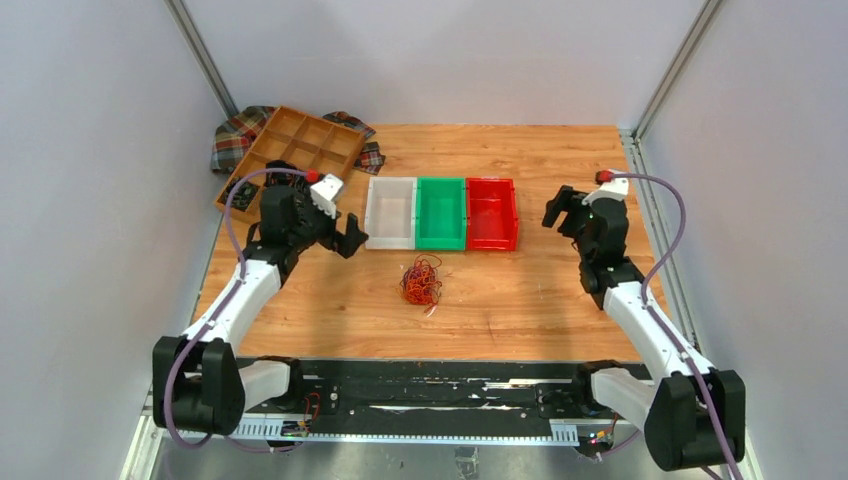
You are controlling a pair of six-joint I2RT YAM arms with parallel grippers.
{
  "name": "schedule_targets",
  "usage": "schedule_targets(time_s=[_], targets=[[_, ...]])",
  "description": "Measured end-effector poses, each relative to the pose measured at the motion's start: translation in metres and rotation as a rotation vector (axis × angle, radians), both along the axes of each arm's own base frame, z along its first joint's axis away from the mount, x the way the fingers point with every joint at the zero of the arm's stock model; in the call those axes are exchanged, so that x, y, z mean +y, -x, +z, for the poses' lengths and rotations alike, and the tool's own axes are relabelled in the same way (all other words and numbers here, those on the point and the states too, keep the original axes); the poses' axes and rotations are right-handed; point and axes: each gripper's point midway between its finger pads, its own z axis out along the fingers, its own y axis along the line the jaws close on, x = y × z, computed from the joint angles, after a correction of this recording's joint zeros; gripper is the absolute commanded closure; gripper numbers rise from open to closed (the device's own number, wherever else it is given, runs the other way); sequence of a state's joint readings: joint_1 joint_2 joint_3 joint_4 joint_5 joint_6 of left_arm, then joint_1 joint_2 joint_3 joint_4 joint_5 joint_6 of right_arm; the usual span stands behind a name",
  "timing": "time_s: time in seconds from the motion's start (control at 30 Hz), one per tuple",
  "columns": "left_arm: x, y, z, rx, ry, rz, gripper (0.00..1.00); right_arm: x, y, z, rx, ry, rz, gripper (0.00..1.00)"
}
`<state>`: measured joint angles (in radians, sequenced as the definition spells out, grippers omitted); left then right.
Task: Untangle the cables
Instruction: Untie the cable.
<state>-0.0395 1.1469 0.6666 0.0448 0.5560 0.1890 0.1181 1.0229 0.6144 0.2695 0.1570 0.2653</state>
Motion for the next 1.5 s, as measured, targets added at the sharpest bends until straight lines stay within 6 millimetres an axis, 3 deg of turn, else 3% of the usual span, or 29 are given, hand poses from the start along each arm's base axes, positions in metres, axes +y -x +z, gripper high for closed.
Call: schedule_targets(time_s=[0.2,0.4,0.53,0.73,1.07,1.3,1.5], targets=[[-0.062,0.035,-0.015,0.181,-0.011,-0.226,0.02,0.063,0.016,-0.045,0.174,-0.015,0.218,0.22],[-0.107,0.06,-0.032,0.296,-0.032,-0.37,0.01,0.124,0.041,-0.055,0.211,0.001,0.407,0.21],[-0.129,0.066,-0.039,0.352,-0.03,-0.426,0.1,0.124,0.048,-0.06,0.214,-0.03,0.397,0.2],[-0.142,0.068,-0.051,0.422,0.023,-0.448,0.23,0.113,0.054,-0.057,0.187,-0.072,0.331,0.22],[-0.158,0.065,-0.062,0.474,0.084,-0.458,0.47,0.137,0.069,-0.068,0.236,-0.05,0.459,0.27],[-0.159,0.066,-0.07,0.505,0.082,-0.456,0.82,0.159,0.085,-0.069,0.252,-0.006,0.552,0.34],[-0.162,0.061,-0.058,0.478,0.082,-0.463,0.97,0.168,0.092,-0.067,0.249,0.01,0.593,0.36]])
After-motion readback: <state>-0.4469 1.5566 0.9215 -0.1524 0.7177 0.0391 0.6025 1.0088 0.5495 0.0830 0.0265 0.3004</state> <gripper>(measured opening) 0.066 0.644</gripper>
